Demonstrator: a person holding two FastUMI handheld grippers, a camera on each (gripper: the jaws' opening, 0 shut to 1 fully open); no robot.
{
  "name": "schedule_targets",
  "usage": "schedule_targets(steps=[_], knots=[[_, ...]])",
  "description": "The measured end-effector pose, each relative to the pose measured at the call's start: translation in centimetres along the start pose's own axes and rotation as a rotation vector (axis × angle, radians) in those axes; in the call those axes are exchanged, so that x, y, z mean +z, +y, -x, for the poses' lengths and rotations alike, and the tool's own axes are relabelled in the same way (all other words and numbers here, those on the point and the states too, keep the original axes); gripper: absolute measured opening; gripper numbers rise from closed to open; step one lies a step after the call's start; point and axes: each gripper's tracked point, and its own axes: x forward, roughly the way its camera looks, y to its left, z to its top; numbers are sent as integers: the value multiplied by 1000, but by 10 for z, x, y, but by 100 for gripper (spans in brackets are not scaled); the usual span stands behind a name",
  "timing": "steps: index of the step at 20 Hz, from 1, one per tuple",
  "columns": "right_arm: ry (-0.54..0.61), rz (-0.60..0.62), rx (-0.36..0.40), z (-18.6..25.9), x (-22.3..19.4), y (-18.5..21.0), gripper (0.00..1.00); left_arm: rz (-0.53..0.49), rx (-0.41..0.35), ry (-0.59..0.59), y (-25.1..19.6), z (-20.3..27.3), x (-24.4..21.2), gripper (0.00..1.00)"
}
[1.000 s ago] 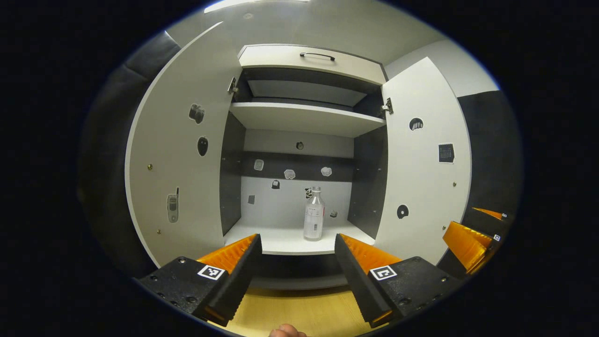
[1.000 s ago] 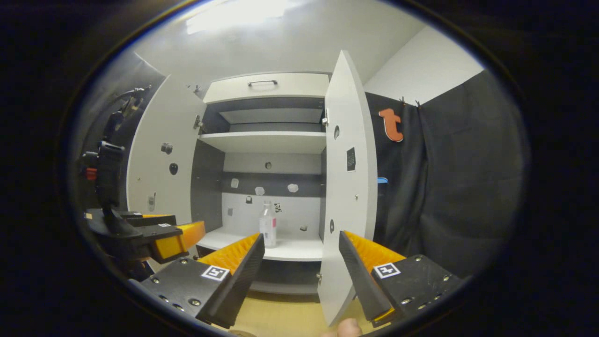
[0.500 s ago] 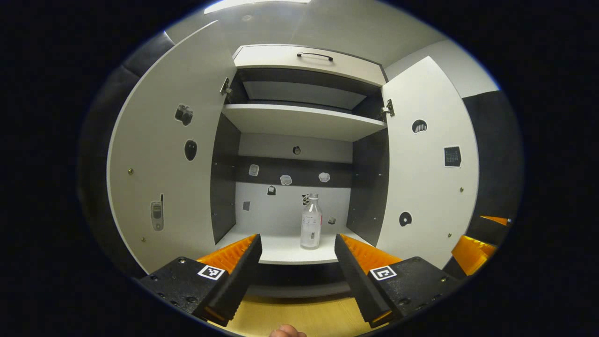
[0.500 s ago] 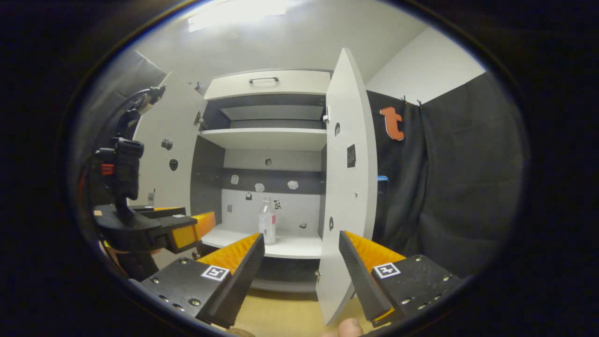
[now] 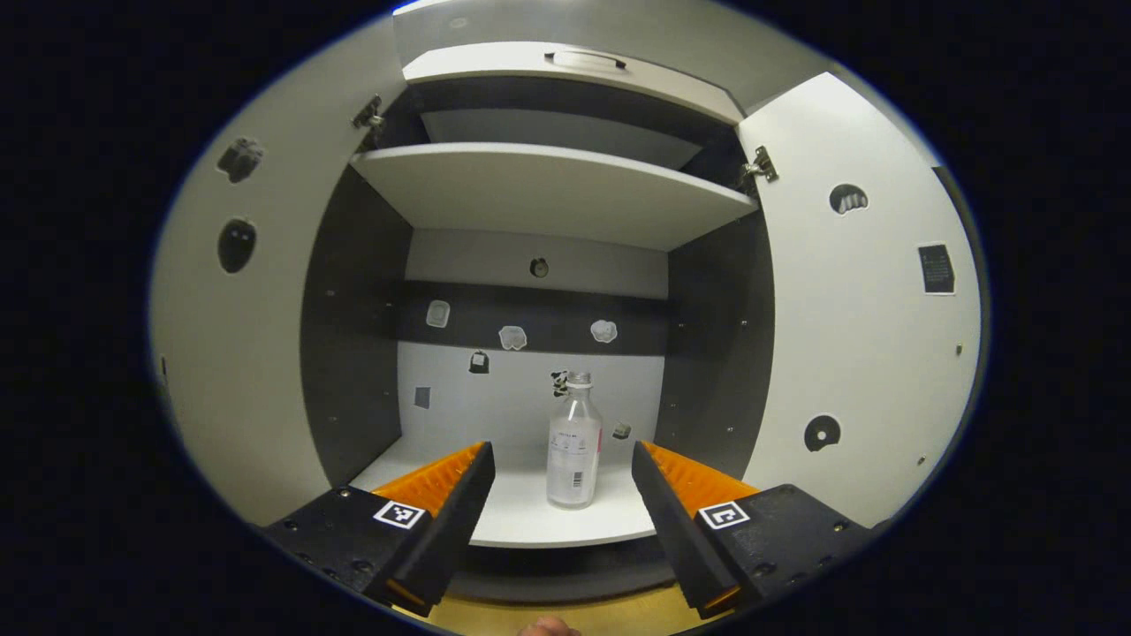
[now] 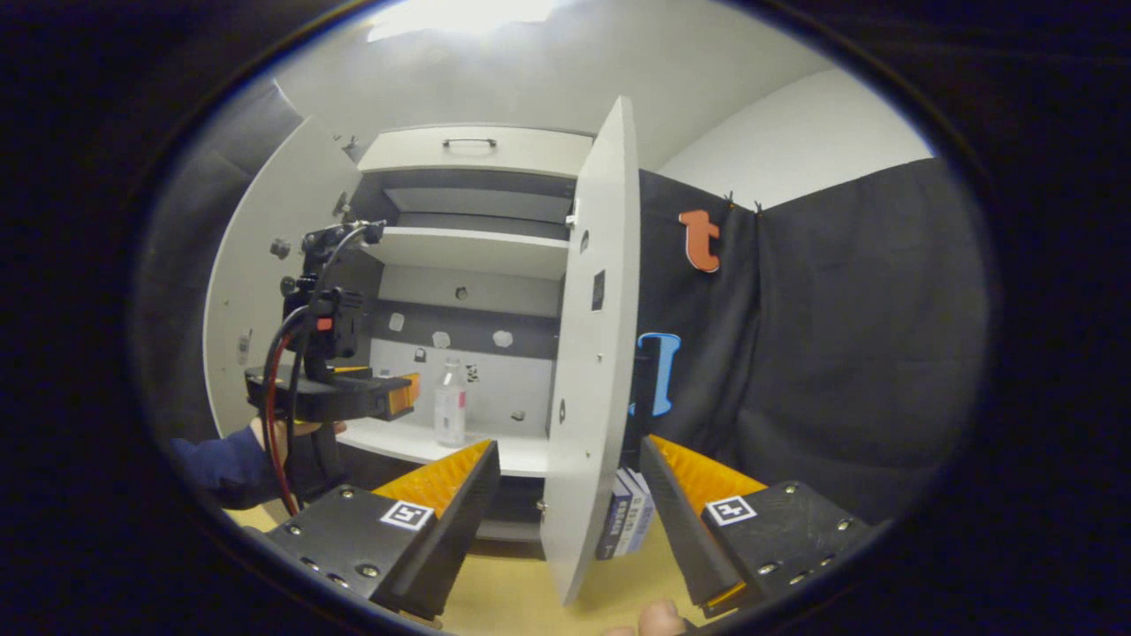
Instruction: Grasp the bottle in the cabinet with the left hand and place it on the coaster, then close the right door with the right hand and the left door with the left hand.
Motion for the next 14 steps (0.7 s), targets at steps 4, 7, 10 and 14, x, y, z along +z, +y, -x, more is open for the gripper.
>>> schedule_targets(steps=[4,7,10,14], knots=[[10,16,-83,-1,-2,-31,96,-9,2,56,-5,-53,-20,97],[7,33,-155,0,-2,-56,96,-14,13,52,-3,-85,-20,97],[16,27,-223,1,-5,-76,94,-25,27,61,-1,-111,-18,96],[33,8,-277,4,-13,-88,96,-23,64,91,4,-140,-22,96]])
